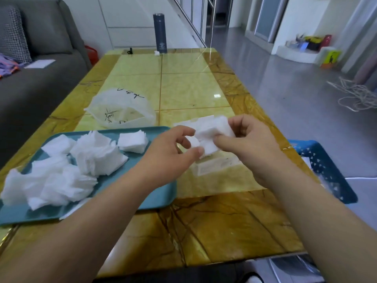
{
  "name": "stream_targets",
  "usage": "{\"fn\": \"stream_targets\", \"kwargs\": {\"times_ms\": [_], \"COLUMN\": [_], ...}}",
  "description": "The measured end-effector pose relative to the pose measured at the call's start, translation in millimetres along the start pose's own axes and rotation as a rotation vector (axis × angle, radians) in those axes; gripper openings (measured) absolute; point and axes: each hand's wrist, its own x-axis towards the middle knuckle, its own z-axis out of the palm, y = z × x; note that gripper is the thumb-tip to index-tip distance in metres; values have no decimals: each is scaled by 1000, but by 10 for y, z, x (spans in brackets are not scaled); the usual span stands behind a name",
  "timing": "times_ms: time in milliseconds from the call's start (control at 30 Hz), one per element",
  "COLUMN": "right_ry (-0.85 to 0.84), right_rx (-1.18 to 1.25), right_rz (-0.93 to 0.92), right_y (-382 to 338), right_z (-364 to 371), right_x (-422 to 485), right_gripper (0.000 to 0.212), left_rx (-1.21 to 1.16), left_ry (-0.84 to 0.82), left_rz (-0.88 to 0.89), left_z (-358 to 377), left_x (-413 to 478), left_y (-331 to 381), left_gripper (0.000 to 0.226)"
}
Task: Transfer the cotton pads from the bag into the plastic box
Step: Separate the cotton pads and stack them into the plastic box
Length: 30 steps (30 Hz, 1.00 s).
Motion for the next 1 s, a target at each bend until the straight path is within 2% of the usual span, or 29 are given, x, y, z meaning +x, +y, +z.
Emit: {"fn": "stream_targets", "kwargs": {"times_ms": [133,200,333,433,600,700,800,900,1000], "right_ry": [167,197,205,174,67,-69,-171,-170,-74], "right_rx": [-302,-469,-680,-782,-874,-966,-910,-836,-838], "right_rz": [-15,-53,-64,-4,144,115,131,133,107], "right_y": [44,37,42,95,80,-10,-87,-105,-149], "right_z": [-93,-103,-28,60,206,292,334,313,310], "right_x": [85,102,137,175,202,138,65,47,39], "right_gripper": [23,22,41,36,39,30,26,20,14], "left_rx": [273,264,274,258,227,225,220,194,185], "left_ry": [-46,-72,-103,-139,-145,-147,-163,-169,-41], "left_rz": [-16,-18,2,27,57,70,61,42,50], "left_z": [154,184,154,102,40,23,17,-6,-108], "left_x": [-3,-6,-93,-183,-275,-280,-257,-249,-186], "left_y": [-50,-69,-75,-98,-141,-149,-153,-150,-157], "left_gripper": [19,20,15,16,13,15,16,19,24]}}
